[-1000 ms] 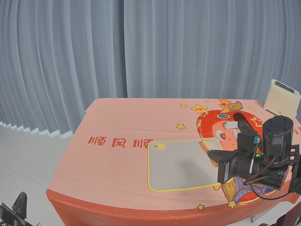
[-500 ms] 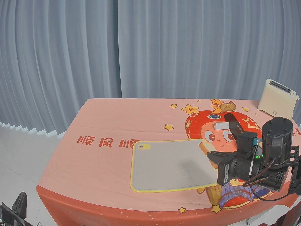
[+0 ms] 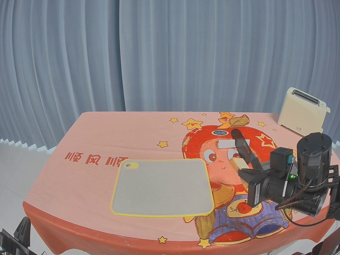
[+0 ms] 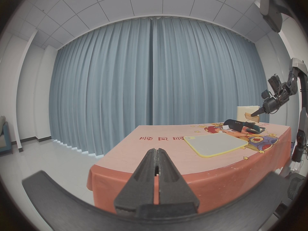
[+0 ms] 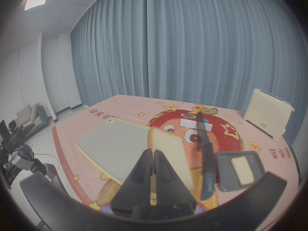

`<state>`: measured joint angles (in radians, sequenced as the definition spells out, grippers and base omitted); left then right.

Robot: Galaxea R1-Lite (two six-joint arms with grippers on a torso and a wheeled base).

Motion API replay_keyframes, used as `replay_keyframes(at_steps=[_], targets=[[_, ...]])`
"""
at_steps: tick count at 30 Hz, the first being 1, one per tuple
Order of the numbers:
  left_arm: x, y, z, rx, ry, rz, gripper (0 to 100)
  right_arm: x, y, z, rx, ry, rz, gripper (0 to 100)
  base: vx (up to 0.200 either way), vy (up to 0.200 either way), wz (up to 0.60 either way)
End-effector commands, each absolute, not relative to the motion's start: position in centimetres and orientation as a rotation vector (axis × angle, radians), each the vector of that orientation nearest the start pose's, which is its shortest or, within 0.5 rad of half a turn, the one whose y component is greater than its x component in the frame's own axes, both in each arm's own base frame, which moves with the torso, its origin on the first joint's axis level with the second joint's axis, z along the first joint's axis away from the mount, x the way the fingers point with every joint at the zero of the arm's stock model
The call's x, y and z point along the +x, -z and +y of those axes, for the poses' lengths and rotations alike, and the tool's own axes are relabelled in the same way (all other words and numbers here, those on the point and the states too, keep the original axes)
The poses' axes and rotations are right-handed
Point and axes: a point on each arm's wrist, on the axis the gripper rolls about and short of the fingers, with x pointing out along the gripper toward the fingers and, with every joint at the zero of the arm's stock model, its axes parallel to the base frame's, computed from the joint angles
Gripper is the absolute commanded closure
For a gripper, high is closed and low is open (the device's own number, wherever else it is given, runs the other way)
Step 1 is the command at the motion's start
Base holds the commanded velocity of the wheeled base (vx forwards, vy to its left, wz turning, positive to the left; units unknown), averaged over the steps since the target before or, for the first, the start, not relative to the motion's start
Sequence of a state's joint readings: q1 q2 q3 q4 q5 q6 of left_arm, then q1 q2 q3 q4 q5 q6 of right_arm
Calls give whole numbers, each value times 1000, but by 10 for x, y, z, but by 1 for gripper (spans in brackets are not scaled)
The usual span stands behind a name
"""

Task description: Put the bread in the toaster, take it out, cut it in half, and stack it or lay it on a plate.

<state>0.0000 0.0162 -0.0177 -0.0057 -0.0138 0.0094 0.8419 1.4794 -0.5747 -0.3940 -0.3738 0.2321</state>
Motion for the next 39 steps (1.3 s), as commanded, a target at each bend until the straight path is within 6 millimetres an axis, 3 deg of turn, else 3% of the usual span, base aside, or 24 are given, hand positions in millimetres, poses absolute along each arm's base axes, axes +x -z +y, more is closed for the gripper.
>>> replay_keyframes(at_steps=[1, 4, 28, 39], targets=[[-22, -76, 0, 9, 14, 3, 100, 158, -158, 164, -75, -390, 469, 100, 0, -200, 0], [-22, -76, 0, 9, 14, 1, 100, 158, -159, 164, -75, -384, 466, 100, 0, -200, 0], [-22, -76, 0, 9, 12, 1, 100, 176, -152, 140, -102, -216, 475, 100, 0, 0, 0], [-22, -76, 0, 8, 14, 1, 100, 175, -149, 140, -120, -216, 491, 100, 0, -164, 0]])
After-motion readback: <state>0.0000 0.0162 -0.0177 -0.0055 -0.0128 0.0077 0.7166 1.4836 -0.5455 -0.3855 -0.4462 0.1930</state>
